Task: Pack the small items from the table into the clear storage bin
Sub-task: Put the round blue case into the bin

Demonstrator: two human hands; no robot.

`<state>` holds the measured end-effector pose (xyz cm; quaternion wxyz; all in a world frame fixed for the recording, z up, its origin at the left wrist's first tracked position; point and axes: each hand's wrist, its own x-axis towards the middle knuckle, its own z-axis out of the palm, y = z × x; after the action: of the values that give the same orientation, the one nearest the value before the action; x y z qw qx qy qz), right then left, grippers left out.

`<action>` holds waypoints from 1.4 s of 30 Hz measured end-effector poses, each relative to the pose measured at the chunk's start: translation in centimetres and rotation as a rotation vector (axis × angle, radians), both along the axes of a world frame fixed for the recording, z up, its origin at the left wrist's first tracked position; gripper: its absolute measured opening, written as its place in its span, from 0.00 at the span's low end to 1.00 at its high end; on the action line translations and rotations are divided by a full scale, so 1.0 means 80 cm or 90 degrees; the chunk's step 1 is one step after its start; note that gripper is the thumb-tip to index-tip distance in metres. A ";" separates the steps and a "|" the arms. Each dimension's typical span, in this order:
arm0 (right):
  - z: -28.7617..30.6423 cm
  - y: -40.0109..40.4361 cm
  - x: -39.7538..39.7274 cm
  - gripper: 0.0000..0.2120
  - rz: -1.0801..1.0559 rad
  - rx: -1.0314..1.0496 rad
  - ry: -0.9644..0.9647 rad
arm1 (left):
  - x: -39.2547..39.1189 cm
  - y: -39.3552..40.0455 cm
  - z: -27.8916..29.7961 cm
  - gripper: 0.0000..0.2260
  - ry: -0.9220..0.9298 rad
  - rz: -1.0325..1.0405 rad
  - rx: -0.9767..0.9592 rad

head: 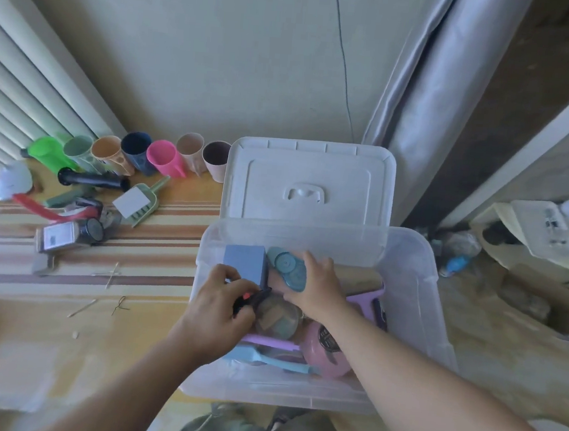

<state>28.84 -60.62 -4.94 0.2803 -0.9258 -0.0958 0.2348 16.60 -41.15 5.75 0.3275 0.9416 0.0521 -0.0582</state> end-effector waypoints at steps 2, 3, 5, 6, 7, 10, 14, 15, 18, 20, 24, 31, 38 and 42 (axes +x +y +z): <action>0.011 -0.017 -0.006 0.36 0.000 0.018 -0.010 | 0.008 -0.002 -0.005 0.18 0.016 -0.014 0.022; 0.019 -0.029 -0.007 0.33 -0.009 0.044 -0.012 | 0.016 -0.005 -0.008 0.17 0.024 -0.030 0.029; 0.040 -0.054 -0.014 0.29 -0.014 0.133 0.038 | 0.029 -0.013 -0.013 0.17 0.057 -0.080 0.036; 0.054 -0.064 -0.018 0.28 -0.006 0.176 0.101 | 0.036 -0.018 -0.015 0.18 0.079 -0.118 0.032; 0.067 -0.071 -0.024 0.26 0.005 0.215 0.176 | 0.043 -0.025 -0.016 0.18 0.099 -0.162 0.024; 0.090 -0.085 -0.044 0.21 0.021 0.272 0.289 | 0.060 -0.054 -0.019 0.19 0.132 -0.260 0.013; 0.097 -0.115 -0.062 0.16 0.026 0.112 0.192 | 0.069 -0.098 -0.031 0.24 0.115 -0.323 0.029; 0.100 -0.121 -0.067 0.22 0.054 0.081 0.177 | 0.068 -0.108 -0.034 0.25 0.103 -0.347 0.044; 0.099 -0.129 -0.085 0.29 0.083 0.095 0.146 | 0.064 -0.128 -0.040 0.27 0.091 -0.373 0.041; 0.097 -0.131 -0.095 0.27 0.038 0.122 0.104 | 0.067 -0.133 -0.042 0.26 0.098 -0.357 0.014; 0.087 -0.136 -0.098 0.21 0.011 0.142 0.054 | 0.070 -0.133 -0.041 0.31 0.120 -0.332 -0.038; 0.073 -0.179 -0.039 0.14 -0.121 -0.063 0.032 | 0.053 -0.111 -0.052 0.24 0.067 -0.262 0.016; 0.032 -0.145 -0.036 0.11 -0.018 -0.267 0.113 | 0.027 -0.101 -0.075 0.18 0.076 -0.267 0.029; 0.017 -0.156 -0.038 0.18 -0.010 -0.260 0.101 | 0.018 -0.092 -0.082 0.17 0.071 -0.259 0.018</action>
<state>25.80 -73.07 -3.61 0.0955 -0.9428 -0.0165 0.3190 18.03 -48.51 -0.82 0.2926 0.9325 -0.1201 -0.1743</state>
